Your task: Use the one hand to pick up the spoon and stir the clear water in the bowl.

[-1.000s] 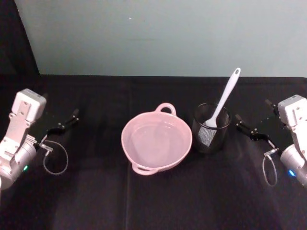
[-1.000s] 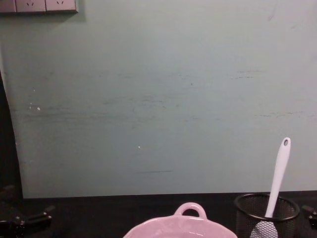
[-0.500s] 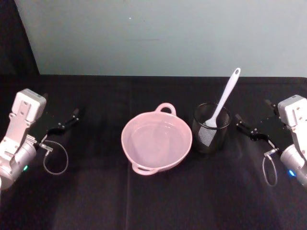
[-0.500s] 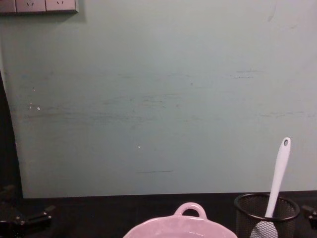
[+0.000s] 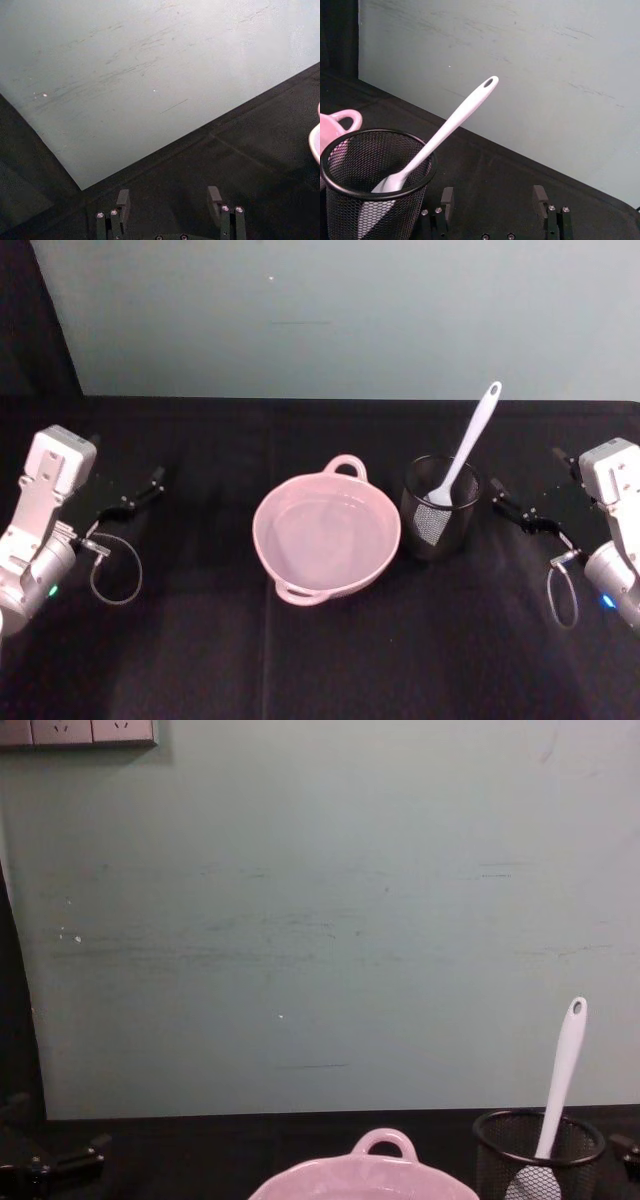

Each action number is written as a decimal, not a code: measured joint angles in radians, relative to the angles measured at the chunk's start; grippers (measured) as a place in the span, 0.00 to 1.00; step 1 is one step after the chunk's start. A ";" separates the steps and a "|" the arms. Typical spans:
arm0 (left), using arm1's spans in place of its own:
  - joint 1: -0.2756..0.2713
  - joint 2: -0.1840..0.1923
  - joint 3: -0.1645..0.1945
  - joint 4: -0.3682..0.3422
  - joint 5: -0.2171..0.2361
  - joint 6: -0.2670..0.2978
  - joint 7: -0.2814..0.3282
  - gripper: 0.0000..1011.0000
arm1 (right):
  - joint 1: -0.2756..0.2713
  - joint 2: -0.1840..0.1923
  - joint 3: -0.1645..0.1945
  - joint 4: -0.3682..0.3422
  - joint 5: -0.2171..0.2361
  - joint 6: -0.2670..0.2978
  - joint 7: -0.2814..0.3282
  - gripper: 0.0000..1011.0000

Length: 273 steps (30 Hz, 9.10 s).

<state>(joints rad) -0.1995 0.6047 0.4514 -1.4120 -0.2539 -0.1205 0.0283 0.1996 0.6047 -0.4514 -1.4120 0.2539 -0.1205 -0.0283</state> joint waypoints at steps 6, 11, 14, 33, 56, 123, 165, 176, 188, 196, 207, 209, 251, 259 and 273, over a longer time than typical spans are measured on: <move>0.000 0.000 0.000 0.000 0.000 0.000 0.000 1.00 | -0.003 0.001 0.003 -0.005 0.000 0.001 0.001 0.99; 0.000 0.000 0.000 0.000 0.000 0.000 0.000 1.00 | -0.055 0.029 0.044 -0.078 0.023 0.022 0.002 0.99; 0.000 0.000 0.000 0.000 0.000 0.000 0.000 1.00 | -0.115 0.056 0.092 -0.149 0.075 0.038 0.018 0.99; 0.000 0.000 0.000 0.000 0.000 0.000 0.000 1.00 | -0.143 0.018 0.262 -0.236 0.575 0.288 0.304 0.99; 0.000 0.000 0.000 0.000 0.000 0.000 0.000 1.00 | 0.197 -0.080 0.106 0.078 0.676 0.414 0.384 0.99; 0.000 0.000 0.000 0.000 0.000 0.000 0.000 1.00 | 0.253 -0.102 0.059 0.143 0.611 0.336 0.419 0.12; 0.000 0.000 0.000 0.000 0.000 0.000 0.000 1.00 | 0.340 0.009 0.002 -0.271 0.632 0.507 0.391 0.12; 0.000 0.000 0.000 0.000 0.000 0.000 0.000 1.00 | 0.423 -0.137 -0.135 0.085 0.465 0.221 0.561 0.12; 0.000 0.000 0.000 0.000 0.000 0.000 0.000 1.00 | 0.376 -0.156 -0.150 0.141 0.393 0.051 0.666 0.12; 0.000 0.000 0.000 0.000 0.000 0.000 0.000 1.00 | 0.317 -0.148 -0.159 0.092 0.345 0.004 0.672 0.12; 0.000 0.000 0.000 0.000 0.000 0.000 0.000 1.00 | 0.281 -0.154 -0.169 0.058 0.307 -0.012 0.698 0.12; 0.000 0.000 0.000 0.000 0.000 0.000 0.000 1.00 | 0.280 -0.163 -0.172 0.059 0.306 -0.004 0.706 0.12; 0.000 0.000 0.000 0.000 0.000 0.000 0.000 1.00 | 0.345 -0.347 -0.104 0.265 0.079 -0.111 0.526 0.12; 0.000 0.000 0.000 0.000 0.000 0.000 0.000 1.00 | 0.277 -0.295 -0.059 0.159 0.106 -0.049 0.543 0.11; 0.000 0.000 0.000 0.000 0.000 0.000 0.000 1.00 | 0.158 -0.250 -0.056 -0.021 0.201 0.031 0.625 0.12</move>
<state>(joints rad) -0.1995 0.6047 0.4514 -1.4120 -0.2539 -0.1205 0.0283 0.3575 0.3547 -0.5076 -1.4327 0.4549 -0.0896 0.5963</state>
